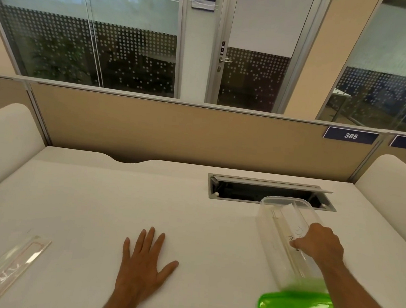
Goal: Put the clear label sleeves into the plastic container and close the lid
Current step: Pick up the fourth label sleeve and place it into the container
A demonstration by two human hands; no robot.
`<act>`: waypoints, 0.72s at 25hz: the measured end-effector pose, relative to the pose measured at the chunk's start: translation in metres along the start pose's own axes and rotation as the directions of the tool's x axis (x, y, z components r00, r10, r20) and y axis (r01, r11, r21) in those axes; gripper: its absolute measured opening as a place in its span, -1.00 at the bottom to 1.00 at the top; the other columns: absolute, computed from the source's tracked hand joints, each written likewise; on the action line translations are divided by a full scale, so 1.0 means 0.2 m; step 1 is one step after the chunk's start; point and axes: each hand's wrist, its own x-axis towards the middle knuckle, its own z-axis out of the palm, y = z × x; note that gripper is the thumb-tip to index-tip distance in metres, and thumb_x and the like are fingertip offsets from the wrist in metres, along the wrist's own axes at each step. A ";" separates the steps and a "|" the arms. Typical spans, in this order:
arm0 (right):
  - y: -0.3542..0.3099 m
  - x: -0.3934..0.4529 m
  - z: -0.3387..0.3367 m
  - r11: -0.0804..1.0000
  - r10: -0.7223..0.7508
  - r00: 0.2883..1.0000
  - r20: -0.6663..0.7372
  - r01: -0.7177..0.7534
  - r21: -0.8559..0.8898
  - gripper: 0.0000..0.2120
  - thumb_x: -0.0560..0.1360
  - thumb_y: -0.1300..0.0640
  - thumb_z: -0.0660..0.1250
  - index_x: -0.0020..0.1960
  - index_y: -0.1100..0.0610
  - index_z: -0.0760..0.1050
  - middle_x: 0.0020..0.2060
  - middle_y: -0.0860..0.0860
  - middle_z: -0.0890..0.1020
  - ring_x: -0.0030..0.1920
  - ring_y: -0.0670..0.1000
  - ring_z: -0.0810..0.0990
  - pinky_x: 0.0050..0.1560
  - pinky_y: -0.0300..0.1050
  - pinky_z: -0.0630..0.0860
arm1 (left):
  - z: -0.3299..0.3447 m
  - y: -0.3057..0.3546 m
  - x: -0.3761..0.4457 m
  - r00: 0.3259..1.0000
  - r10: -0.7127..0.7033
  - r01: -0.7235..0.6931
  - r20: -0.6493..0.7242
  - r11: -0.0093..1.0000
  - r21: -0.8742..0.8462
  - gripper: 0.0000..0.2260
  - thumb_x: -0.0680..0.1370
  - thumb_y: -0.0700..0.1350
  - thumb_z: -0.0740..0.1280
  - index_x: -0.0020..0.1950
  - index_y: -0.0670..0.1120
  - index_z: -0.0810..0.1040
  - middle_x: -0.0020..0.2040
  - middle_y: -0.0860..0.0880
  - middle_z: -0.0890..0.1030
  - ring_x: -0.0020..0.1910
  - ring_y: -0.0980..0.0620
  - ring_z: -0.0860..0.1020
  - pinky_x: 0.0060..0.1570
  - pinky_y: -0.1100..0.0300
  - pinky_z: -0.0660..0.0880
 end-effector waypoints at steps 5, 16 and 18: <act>-0.02 0.00 0.07 0.999 0.010 1.000 0.023 -0.009 -0.050 -0.51 0.20 -0.20 0.54 -0.13 0.06 0.38 -0.36 -0.03 0.40 -0.25 0.07 0.48 -0.27 -0.11 0.44 | 0.00 0.00 0.01 1.000 -0.004 0.004 -0.009 1.000 0.021 -0.16 0.42 0.52 -0.23 0.59 0.11 0.07 0.62 0.00 0.02 0.60 -0.02 -0.05 0.48 -0.17 -0.25; -0.02 -0.01 0.09 0.997 0.009 0.999 0.044 -0.006 -0.073 -0.59 0.30 -0.22 0.47 -0.12 0.05 0.41 -0.35 -0.05 0.40 -0.24 0.07 0.48 -0.24 -0.10 0.45 | -0.01 0.01 0.01 1.000 -0.013 0.013 0.012 1.000 -0.010 -0.15 0.41 0.53 -0.23 0.59 0.13 0.03 0.62 0.02 -0.03 0.59 0.00 -0.11 0.48 -0.16 -0.29; -0.02 -0.01 0.08 0.997 0.000 1.000 0.011 0.001 -0.072 -0.64 0.36 -0.20 0.43 -0.13 0.05 0.42 -0.36 -0.06 0.39 -0.26 0.05 0.47 -0.27 -0.12 0.42 | -0.01 0.01 0.01 0.999 -0.014 0.014 0.035 1.000 -0.006 -0.15 0.40 0.53 -0.25 0.59 0.13 -0.01 0.63 0.02 -0.06 0.59 0.00 -0.14 0.48 -0.16 -0.30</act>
